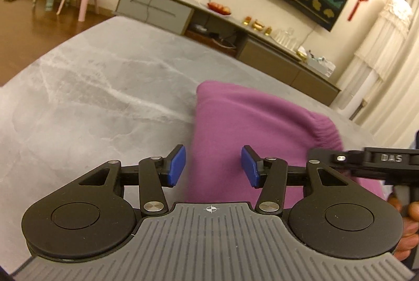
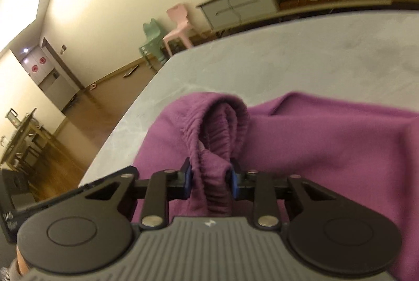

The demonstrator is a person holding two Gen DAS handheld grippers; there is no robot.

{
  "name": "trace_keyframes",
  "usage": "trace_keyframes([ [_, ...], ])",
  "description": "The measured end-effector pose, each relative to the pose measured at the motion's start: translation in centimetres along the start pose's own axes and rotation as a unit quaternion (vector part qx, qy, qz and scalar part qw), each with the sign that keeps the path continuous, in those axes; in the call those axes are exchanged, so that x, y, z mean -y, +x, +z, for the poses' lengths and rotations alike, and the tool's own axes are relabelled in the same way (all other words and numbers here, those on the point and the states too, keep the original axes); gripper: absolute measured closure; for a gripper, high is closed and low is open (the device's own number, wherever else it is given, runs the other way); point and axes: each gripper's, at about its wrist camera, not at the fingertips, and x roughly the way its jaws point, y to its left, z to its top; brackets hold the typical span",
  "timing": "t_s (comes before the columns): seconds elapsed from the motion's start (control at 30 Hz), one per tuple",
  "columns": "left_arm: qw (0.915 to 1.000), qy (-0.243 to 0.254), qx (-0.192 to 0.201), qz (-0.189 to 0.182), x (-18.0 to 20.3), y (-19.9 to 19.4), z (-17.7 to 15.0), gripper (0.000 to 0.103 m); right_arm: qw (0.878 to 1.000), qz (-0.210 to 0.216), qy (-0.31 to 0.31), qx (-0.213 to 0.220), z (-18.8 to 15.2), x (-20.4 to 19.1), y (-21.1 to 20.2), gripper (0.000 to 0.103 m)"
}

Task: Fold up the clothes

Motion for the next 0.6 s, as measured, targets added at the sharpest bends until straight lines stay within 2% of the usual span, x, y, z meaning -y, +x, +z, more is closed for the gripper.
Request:
trace_keyframes([
  [0.1,0.9995,0.024,-0.005,-0.022,1.8,0.4,0.0,0.053,0.999,-0.038,0.002,0.002,-0.4,1.9,-1.5,0.077],
  [0.2,0.9975,0.069,-0.016,-0.004,3.7,1.5,-0.5,0.053,0.998,-0.065,0.007,-0.009,-0.6,3.4,-0.1,0.077],
  [0.3,0.9942,0.098,-0.023,0.037,4.3,2.0,-1.0,0.053,0.999,-0.041,0.021,-0.028,-0.8,3.6,1.1,0.075],
  [0.4,0.9962,0.075,-0.027,0.035,3.1,1.7,-1.1,0.052,0.999,-0.011,0.035,-0.035,-0.7,3.6,1.9,0.068],
  [0.6,0.9965,0.057,-0.028,0.055,1.6,1.0,-1.1,0.049,0.999,0.002,0.052,-0.011,0.3,3.9,2.0,0.05],
])
